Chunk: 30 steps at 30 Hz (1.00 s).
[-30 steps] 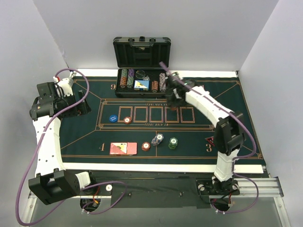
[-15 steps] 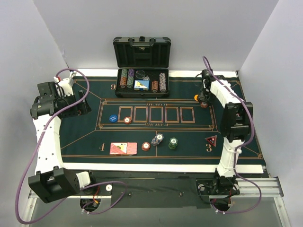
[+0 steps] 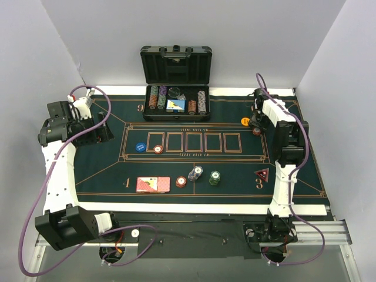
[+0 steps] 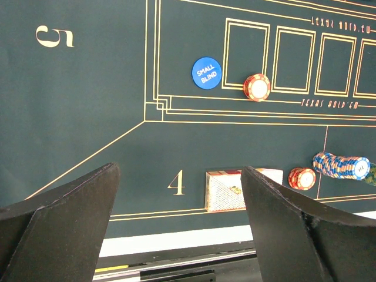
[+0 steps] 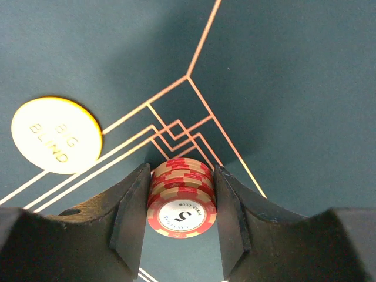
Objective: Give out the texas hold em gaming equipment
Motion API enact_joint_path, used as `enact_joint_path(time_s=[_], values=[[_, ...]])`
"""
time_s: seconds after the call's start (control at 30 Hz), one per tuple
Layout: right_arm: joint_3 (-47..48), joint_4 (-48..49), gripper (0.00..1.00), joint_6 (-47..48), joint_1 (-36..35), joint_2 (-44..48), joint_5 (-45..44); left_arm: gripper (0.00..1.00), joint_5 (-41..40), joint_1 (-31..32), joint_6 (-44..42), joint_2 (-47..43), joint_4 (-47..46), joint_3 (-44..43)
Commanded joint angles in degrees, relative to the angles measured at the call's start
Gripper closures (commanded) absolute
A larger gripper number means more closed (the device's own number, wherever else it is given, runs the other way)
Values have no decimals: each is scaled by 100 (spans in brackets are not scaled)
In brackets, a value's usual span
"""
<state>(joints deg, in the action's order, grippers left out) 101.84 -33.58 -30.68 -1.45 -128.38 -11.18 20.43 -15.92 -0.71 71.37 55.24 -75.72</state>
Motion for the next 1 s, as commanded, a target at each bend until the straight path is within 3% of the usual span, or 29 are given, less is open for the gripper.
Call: enact_joint_path(time_s=[0.0, 0.07, 0.1, 0.17, 0.3, 0.5, 0.7, 0.97], values=[[388, -34, 70, -175, 66, -196, 10, 4, 58, -43, -78, -18, -163, -241], [476, -122, 62, -219, 66, -249, 115, 4, 67, -51, -87, -27, -137, -250], [494, -209, 51, -246, 58, -258, 151, 4, 49, -51, -105, -36, -128, -250], [451, -228, 40, -281, 49, -206, 186, 4, 40, -51, -114, -62, -128, -250], [275, -245, 29, -281, -48, 163, 142, 4, 49, -51, -122, -106, -101, -224], [-418, -157, 25, -334, -741, 1638, -244, 4, 111, -51, -70, -141, -101, -197], [-1122, -307, 20, -413, -2636, 3176, -929, 4, 111, -51, -61, -211, -49, -206], [-1685, -886, 17, -1325, -4723, 3548, -1351, 4, 67, -51, -131, -291, 13, -206]])
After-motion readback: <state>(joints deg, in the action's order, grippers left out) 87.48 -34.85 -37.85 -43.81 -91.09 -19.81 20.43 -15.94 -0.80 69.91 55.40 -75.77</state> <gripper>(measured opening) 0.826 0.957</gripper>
